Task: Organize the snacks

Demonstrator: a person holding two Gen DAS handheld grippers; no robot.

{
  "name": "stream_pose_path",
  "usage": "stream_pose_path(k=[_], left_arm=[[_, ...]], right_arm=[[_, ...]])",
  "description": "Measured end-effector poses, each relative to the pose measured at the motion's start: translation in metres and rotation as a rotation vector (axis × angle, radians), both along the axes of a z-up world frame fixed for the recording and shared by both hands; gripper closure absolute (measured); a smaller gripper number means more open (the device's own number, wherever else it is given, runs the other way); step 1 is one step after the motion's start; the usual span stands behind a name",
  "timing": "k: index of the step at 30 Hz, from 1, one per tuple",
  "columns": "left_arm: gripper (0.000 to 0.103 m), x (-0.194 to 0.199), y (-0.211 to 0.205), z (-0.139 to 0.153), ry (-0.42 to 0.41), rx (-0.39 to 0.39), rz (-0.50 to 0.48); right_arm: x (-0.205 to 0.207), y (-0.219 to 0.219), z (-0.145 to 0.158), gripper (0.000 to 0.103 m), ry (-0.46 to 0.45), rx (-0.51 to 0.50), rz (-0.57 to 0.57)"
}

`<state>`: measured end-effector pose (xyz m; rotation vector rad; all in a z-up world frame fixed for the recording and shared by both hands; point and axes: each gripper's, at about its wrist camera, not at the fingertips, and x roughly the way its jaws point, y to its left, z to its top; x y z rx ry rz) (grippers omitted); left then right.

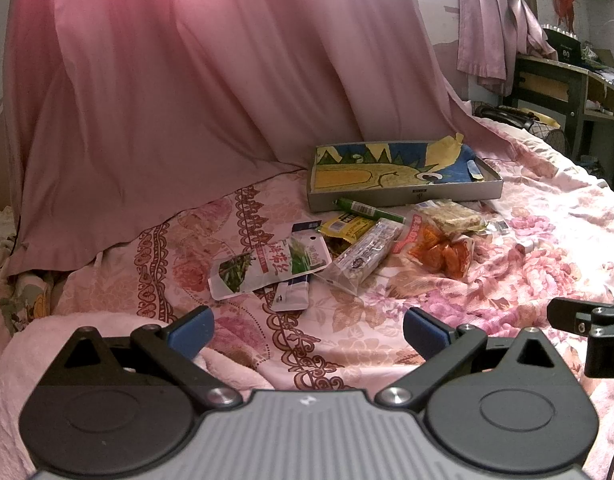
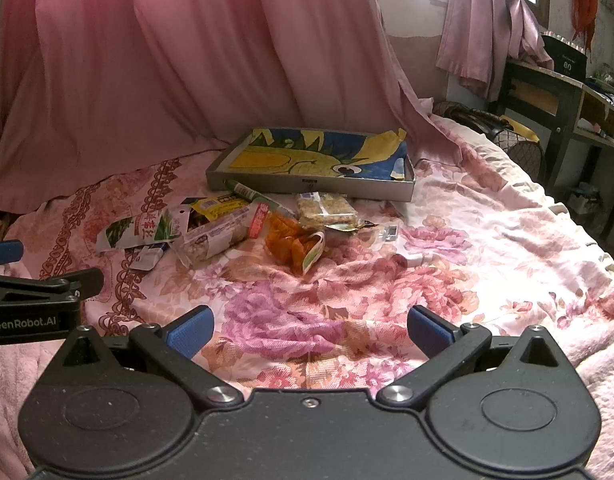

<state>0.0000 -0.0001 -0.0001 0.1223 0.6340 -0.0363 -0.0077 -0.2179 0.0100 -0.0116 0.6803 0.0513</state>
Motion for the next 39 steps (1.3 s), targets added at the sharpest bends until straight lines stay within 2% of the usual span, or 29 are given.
stream_pose_path(k=[39], left_arm=[[0.0,0.0002,-0.0001,-0.0001,0.004,0.003,0.0]], right_arm=[[0.0016,0.0018,-0.0017,0.001,0.012,0.002,0.003]])
